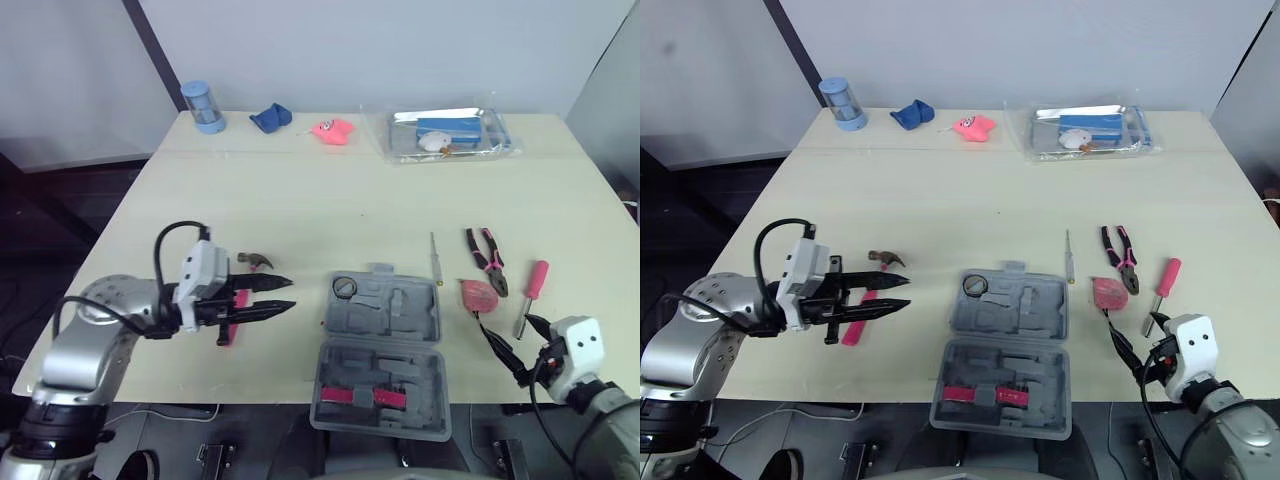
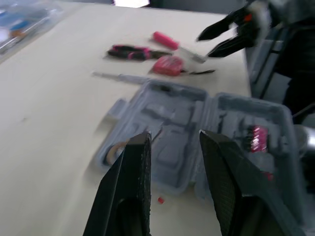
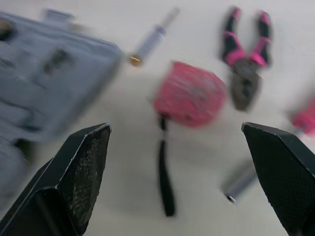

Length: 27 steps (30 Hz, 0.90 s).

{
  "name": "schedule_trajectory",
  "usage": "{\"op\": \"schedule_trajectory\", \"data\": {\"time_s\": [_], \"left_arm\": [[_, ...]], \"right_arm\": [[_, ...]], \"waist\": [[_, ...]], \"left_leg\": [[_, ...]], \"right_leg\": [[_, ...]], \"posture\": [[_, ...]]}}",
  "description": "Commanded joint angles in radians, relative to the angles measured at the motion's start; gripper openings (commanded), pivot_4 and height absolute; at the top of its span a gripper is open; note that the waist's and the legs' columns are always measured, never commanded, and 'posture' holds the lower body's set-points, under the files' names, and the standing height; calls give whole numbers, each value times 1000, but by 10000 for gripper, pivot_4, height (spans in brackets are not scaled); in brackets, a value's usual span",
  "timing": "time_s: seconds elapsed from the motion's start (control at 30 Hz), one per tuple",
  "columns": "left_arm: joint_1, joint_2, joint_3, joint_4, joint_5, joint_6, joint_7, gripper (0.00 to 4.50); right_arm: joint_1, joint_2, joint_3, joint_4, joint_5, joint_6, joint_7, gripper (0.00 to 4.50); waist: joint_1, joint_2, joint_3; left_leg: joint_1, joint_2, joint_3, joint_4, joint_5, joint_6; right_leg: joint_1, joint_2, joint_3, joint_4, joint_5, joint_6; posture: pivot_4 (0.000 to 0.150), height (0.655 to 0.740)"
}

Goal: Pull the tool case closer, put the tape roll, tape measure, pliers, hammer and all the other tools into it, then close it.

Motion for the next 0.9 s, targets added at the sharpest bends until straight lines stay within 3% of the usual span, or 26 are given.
{"op": "schedule_trajectory", "data": {"time_s": [0.03,0.53,0.67,0.77,0.83,0.9], "left_arm": [[-33,24,-15,-59,-41,21,-36,16387],[-28,43,-48,-116,-46,16,-96,16387],[-27,42,-48,-111,-45,11,-93,16911],[-27,42,-48,-104,-42,5,-94,16911],[-26,42,-47,-106,-42,4,-93,16911],[-26,40,-46,-107,-45,5,-90,16911]], "right_arm": [[-12,23,32,-3,-51,5,-60,45000],[-102,121,100,169,-116,-35,-140,45000],[-129,126,102,217,-124,-67,-136,32246],[-141,126,106,240,-132,-82,-135,19045],[-144,120,112,252,-143,-98,-130,7854],[-146,119,114,259,-147,-106,-128,2600]], "waist": [[-2,0,0],[-2,0,0],[-3,0,0],[-4,0,0],[-3,0,0],[-2,0,0]], "left_leg": [[0,0,0,0,0,0],[0,0,1,0,0,0],[0,0,1,0,0,0],[0,0,1,0,0,0],[0,0,1,0,0,0],[0,0,1,0,0,0]], "right_leg": [[0,0,0,0,0,0],[-1,0,1,0,0,0],[-1,0,1,0,0,0],[-1,0,1,0,0,0],[-1,1,1,0,0,0],[-1,0,1,0,0,0]], "posture": [[1500,7400],[1500,7400],[1500,7400],[1500,7400],[1500,7400],[1500,7400]]}}
